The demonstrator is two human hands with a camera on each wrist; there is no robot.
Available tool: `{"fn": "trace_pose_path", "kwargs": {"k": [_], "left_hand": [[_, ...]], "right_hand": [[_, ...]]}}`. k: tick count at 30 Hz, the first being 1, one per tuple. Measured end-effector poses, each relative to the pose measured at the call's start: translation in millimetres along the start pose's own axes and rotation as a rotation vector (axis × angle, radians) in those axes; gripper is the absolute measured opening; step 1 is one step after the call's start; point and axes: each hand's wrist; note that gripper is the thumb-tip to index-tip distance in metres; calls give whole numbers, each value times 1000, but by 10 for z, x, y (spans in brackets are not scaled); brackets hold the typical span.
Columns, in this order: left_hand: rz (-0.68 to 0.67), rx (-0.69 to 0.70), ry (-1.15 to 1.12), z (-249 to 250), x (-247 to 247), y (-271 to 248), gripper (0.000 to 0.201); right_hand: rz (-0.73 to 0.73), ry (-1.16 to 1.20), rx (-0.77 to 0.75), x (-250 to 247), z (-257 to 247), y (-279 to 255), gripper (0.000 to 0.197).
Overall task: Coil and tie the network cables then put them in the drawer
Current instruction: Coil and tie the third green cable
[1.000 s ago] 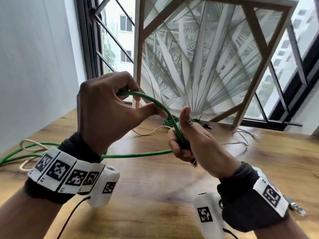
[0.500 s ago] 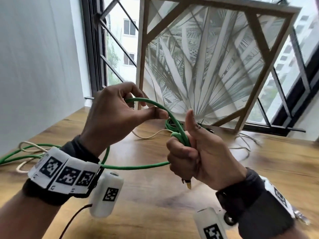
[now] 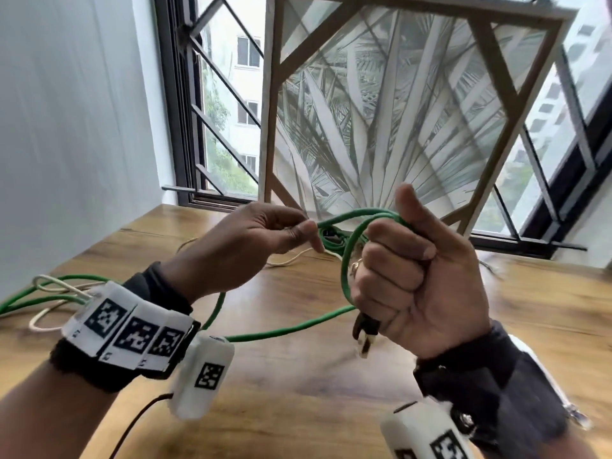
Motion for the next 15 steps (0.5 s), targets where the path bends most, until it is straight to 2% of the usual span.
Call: {"fn": "trace_pose_path", "kwargs": {"k": [3,6,9,12,15], "left_hand": [[-102,-77,-22,-71,132,33,32],[-193,-122,50,-114,216,34,35],[-236,-101,133,-79,295,2,18],[-317,-99,189,-29,342,-26,21],[-338,-120,383,31,324,-48,31]], "right_hand": [[24,44,-103,-15,-46,-17,51],[95,77,-192,-84,-82,-49,47],[163,108,-297,-156,-118,-93,42],[226,120,-413,-194,-147,-121,32],[289,117,-546,-254,-201,-155,33]]}}
Point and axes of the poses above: each hand's wrist, its own y-axis towards the middle knuckle, its own x-axis out of the palm, z = x × y, and after that the axes turned 10 degrees about -z, right-handed
